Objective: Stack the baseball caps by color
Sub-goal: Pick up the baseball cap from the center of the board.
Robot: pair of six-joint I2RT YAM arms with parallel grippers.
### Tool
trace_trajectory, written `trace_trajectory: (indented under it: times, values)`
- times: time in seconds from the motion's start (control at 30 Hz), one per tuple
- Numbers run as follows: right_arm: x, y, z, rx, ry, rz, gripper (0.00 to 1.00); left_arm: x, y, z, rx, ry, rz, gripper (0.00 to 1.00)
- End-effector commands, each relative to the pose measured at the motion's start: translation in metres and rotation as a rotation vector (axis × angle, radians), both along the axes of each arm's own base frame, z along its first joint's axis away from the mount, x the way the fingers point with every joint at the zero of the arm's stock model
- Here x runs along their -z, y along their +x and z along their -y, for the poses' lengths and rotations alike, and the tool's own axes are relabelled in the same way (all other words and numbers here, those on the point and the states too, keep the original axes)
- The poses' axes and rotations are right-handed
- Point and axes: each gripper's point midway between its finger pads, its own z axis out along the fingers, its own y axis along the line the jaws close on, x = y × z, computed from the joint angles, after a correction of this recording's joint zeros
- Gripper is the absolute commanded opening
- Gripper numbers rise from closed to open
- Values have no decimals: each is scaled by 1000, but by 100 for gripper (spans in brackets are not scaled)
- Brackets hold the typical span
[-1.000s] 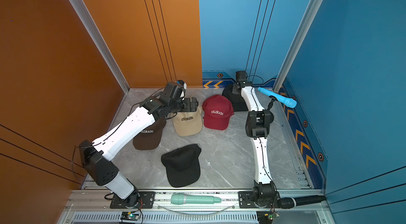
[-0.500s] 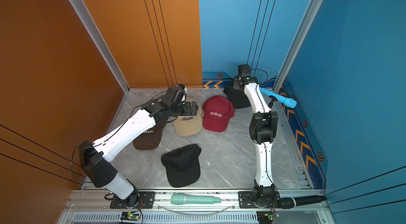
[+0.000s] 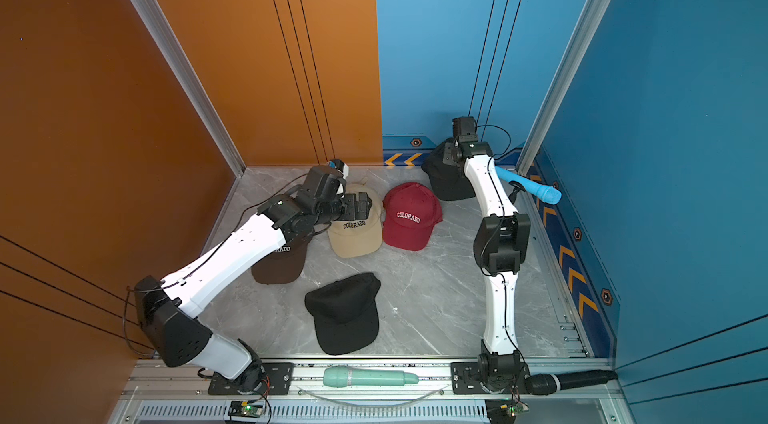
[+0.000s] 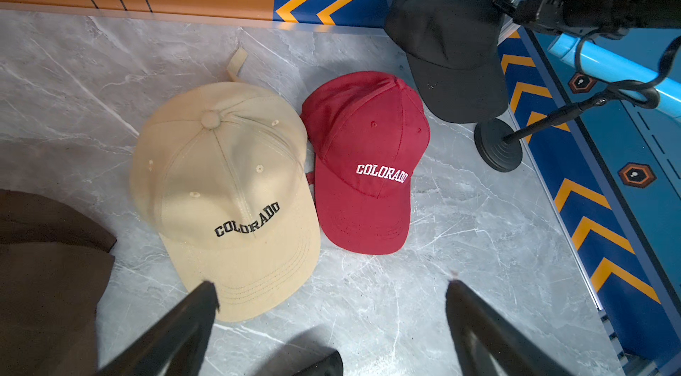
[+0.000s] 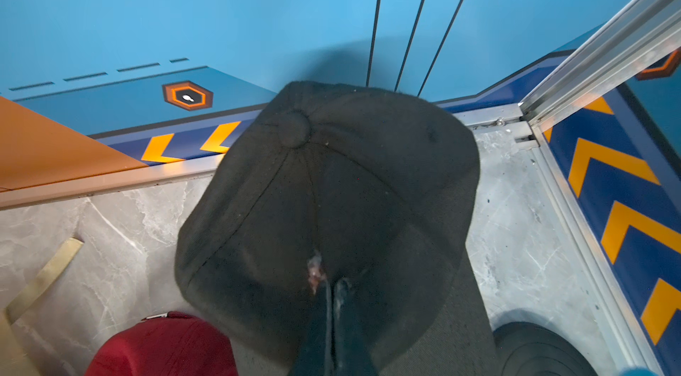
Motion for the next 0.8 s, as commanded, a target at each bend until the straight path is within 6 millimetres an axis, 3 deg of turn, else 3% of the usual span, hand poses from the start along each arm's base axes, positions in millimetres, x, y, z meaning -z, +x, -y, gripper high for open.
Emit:
trace_trajectory:
  times: [0.0,0.13,0.43,0.63,0.77]
  values:
    - [-52,-19,-7,-15,9,82,0,-8,-2,-10,-22,-3,36,98]
    - [-80,-38,-13,-26,17,120,0,-8,-2,-22,-40,-15,40,98]
    - [-111,-92,-44,-72,67,136,0,-10,-13,-72,-125,-42,65,98]
    - [-115,-146,-75,-117,103,128,0,-3,-40,-109,-180,-83,56,98]
    - [-104,-185,-94,-149,109,99,0,12,-62,-124,-207,-99,15,98]
